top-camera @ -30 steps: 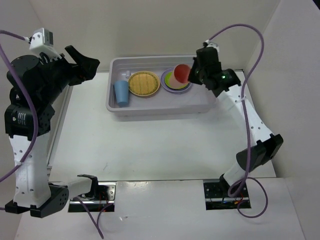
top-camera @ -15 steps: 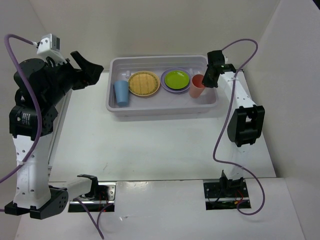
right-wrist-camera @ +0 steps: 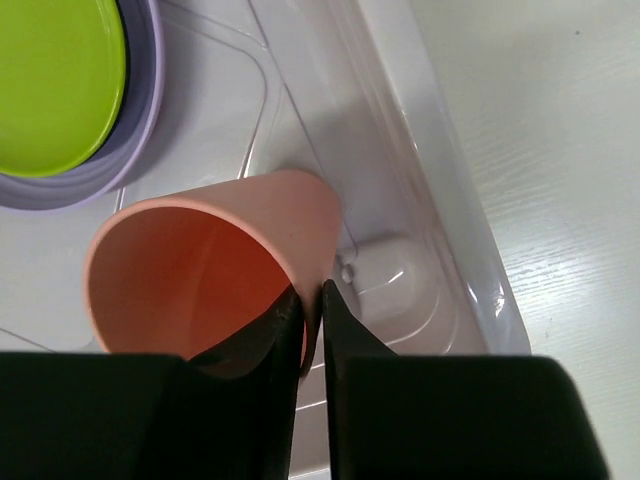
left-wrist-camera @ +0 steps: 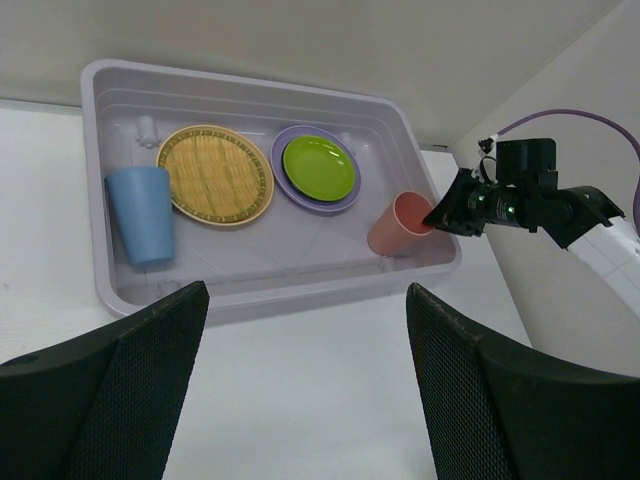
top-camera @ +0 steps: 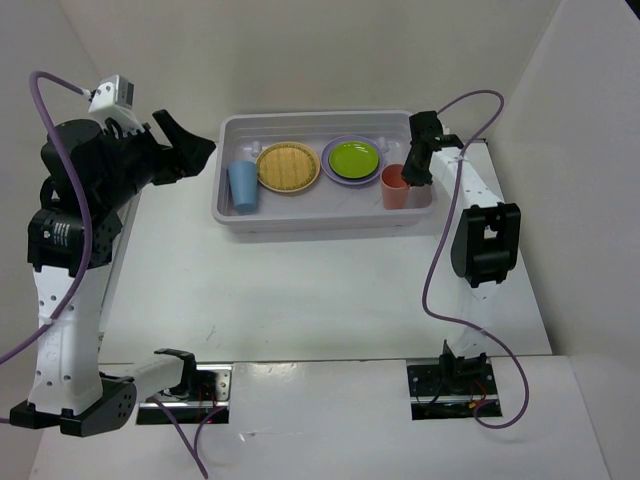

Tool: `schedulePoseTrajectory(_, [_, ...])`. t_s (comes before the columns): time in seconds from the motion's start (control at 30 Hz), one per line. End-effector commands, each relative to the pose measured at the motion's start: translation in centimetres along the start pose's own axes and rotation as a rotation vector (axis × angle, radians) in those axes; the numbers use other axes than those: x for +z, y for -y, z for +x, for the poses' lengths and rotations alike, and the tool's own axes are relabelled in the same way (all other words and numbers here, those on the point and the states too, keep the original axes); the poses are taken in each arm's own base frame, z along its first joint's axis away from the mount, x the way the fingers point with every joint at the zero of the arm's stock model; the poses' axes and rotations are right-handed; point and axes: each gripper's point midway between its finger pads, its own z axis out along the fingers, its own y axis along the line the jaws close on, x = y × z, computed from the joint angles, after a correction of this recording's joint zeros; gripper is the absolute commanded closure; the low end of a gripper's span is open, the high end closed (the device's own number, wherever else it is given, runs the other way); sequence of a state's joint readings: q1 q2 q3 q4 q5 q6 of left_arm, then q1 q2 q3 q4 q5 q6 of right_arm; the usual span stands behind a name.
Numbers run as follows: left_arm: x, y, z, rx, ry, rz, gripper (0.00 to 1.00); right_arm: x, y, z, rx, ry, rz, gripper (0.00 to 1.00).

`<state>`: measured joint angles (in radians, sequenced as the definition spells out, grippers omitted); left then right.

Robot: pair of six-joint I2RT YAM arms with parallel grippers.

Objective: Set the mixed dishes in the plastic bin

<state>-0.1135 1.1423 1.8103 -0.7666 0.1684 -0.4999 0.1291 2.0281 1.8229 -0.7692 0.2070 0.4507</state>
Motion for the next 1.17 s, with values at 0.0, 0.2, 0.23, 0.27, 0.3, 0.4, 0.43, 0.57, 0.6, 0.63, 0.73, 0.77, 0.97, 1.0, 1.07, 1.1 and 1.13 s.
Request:
schedulePoseTrajectory(0.0, [-1.0, 1.0, -1.2, 0.028, 0.055, 0.045, 0.13, -1.1, -0.4, -2.1, 0.013, 0.072, -0.012, 0.84])
schedulePoseTrajectory(0.2, [-1.0, 1.0, -1.2, 0.028, 0.055, 0.045, 0.13, -4.2, -0.9, -4.0, 0.024, 0.116, -0.047, 0.42])
schedulePoseTrajectory(0.23, [-1.0, 1.0, -1.2, 0.028, 0.055, 0.045, 0.13, -4.6, -0.7, -4.0, 0.024, 0.114, -0.046, 0.3])
schedulePoseTrajectory(0.27, [-1.0, 1.0, -1.2, 0.028, 0.055, 0.045, 0.13, -6.0, -0.8, -4.7, 0.029, 0.136, -0.057, 0.25])
schedulePoseTrajectory(0.3, [-1.0, 1.0, -1.2, 0.028, 0.055, 0.045, 0.13, -7.0, -0.8, -5.1, 0.034, 0.155, -0.067, 0.2])
schedulePoseTrajectory(0.4, [-1.2, 1.0, -1.1, 0.028, 0.054, 0.045, 0.13, -12.2, -1.3, -7.1, 0.052, 0.254, -0.139, 0.1])
schedulePoseTrajectory(0.43, [-1.0, 0.8, -0.8, 0.026, 0.046, 0.041, 0.13, -13.8, -1.7, -7.7, 0.054, 0.289, -0.165, 0.08])
schedulePoseTrajectory(0.57, [-0.8, 1.0, -0.5, 0.026, 0.038, 0.059, 0.13, -20.8, -3.2, -7.5, 0.067, 0.382, -0.302, 0.0])
schedulePoseTrajectory(0.6, [-0.8, 1.0, -0.5, 0.026, 0.038, 0.059, 0.13, -21.7, -3.5, -7.6, 0.069, 0.404, -0.342, 0.0])
schedulePoseTrajectory(0.63, [-0.5, 1.0, -0.3, 0.024, 0.026, 0.064, 0.13, -22.3, -3.6, -7.3, 0.081, 0.407, -0.367, 0.0])
schedulePoseTrajectory(0.73, [-0.4, 0.8, 0.3, 0.012, 0.012, 0.058, 0.13, -25.3, -3.7, -5.9, 0.081, 0.453, -0.445, 0.0])
schedulePoseTrajectory(0.77, [-0.3, 1.0, 0.1, 0.015, 0.019, 0.071, 0.13, -25.2, -3.5, -5.1, 0.076, 0.444, -0.457, 0.0])
schedulePoseTrajectory(0.97, [0.0, 1.1, 0.5, 0.006, 0.01, 0.088, 0.13, -31.7, -2.4, -4.4, 0.063, 0.581, -0.597, 0.0])
schedulePoseTrajectory(1.0, [0.0, 1.1, 0.5, 0.006, 0.01, 0.088, 0.13, -32.0, -2.3, -4.1, 0.059, 0.58, -0.61, 0.0])
schedulePoseTrajectory(1.07, [0.2, 1.1, 0.9, -0.006, -0.004, 0.092, 0.13, -32.0, -1.8, -3.8, 0.052, 0.579, -0.587, 0.0])
schedulePoseTrajectory(1.1, [-0.2, 1.3, 0.7, -0.003, 0.006, 0.096, 0.13, -32.0, -1.8, -3.8, 0.052, 0.579, -0.587, 0.0])
schedulePoseTrajectory(1.13, [-0.2, 1.3, 0.7, -0.003, 0.006, 0.096, 0.13, -33.0, -1.3, -3.9, 0.049, 0.606, -0.587, 0.0])
